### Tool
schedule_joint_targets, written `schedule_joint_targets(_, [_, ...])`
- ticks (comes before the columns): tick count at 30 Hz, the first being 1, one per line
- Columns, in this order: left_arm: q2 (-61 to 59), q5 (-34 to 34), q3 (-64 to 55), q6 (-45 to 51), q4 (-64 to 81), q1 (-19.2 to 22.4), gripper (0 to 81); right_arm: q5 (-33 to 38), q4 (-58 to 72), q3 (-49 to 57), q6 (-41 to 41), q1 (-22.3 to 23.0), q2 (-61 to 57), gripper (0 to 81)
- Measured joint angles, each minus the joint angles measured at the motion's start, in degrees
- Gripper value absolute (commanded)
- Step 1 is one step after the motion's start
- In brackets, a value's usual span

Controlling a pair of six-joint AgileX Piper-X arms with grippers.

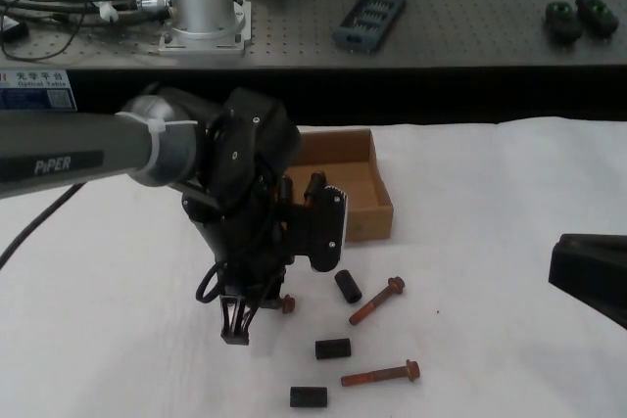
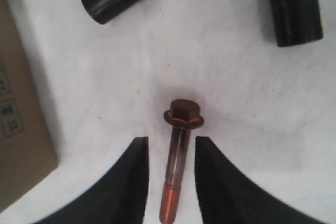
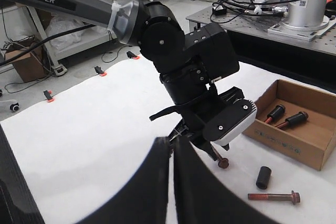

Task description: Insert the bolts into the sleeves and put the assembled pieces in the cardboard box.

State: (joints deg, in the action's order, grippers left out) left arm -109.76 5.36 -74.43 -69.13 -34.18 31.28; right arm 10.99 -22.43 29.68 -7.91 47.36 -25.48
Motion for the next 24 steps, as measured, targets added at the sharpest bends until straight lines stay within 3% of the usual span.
schedule_joint_targets(15, [-2.65, -0.38, 0.00, -0.09, 0.07, 0.00, 21.1, 0.00, 0.00, 0.00, -0.12, 0.00, 0.00, 3.2])
schedule_joint_targets(17, [-2.65, -0.20, 0.00, -0.09, 0.07, 0.00, 15.5, 0.00, 0.00, 0.00, -0.12, 0.00, 0.00, 3.2])
schedule_joint_targets(20, [-2.65, 0.13, 0.00, -0.09, 0.07, 0.00, 1.1, 0.00, 0.00, 0.00, -0.12, 0.00, 0.00, 3.2])
schedule_joint_targets(24, [-2.81, 0.18, 0.00, 3.64, -0.06, 0.00, 0.4, 0.00, 0.00, 0.00, -0.12, 0.00, 0.00, 3.2])
